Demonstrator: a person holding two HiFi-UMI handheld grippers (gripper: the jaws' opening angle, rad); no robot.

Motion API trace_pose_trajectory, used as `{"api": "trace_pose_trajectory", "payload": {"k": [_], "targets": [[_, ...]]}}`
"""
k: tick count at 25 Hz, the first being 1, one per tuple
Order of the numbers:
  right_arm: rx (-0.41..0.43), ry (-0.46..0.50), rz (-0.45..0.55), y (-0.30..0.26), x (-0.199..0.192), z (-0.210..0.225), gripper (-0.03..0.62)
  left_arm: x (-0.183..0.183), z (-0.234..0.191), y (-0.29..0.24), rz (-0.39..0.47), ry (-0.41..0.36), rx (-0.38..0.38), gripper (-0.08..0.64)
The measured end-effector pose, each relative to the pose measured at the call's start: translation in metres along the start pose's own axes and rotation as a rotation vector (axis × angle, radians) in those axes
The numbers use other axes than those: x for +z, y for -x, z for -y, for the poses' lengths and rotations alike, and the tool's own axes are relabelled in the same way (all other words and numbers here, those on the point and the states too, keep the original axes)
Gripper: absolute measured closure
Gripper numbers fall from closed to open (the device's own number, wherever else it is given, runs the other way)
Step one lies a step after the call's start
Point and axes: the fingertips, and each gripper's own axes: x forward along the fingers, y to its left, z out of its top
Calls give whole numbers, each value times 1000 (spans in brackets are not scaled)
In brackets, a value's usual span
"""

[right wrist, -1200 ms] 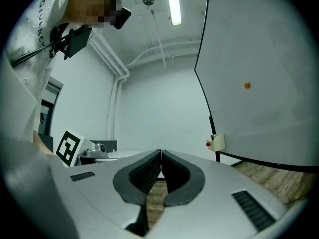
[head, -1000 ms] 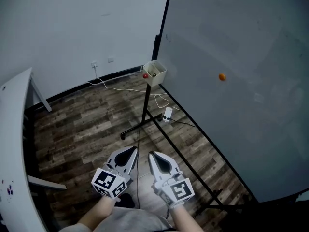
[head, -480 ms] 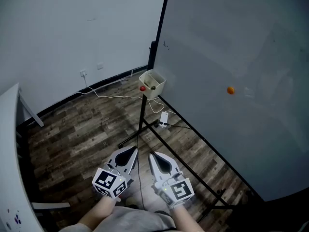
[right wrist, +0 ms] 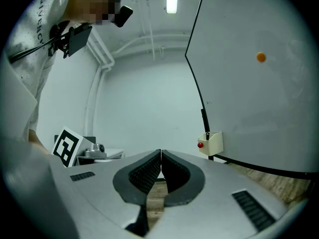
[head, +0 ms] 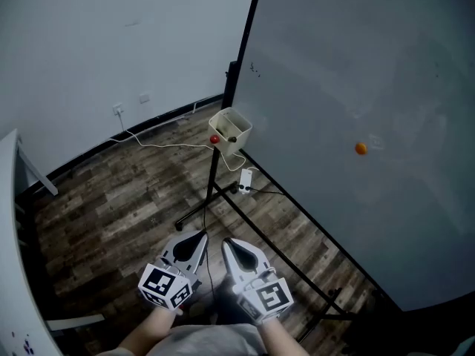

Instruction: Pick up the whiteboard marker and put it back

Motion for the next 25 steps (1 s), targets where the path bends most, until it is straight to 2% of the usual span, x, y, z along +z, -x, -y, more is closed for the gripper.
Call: {"api": "trace_pose_trajectory", "payload": {"k": [7, 12, 16, 25], "targets": [[71, 7, -8, -34, -2, 22, 574, 7, -31, -27, 9, -26, 58, 545], [121, 26, 22, -57, 17, 47, 574, 25, -46, -60, 30, -41, 84, 545], [127, 32, -12, -76, 13, 75, 574, 31, -57, -90, 44, -39, 91, 545], [165, 42, 3, -117, 10, 116, 574, 26, -89, -136, 47, -14, 128, 545]]}}
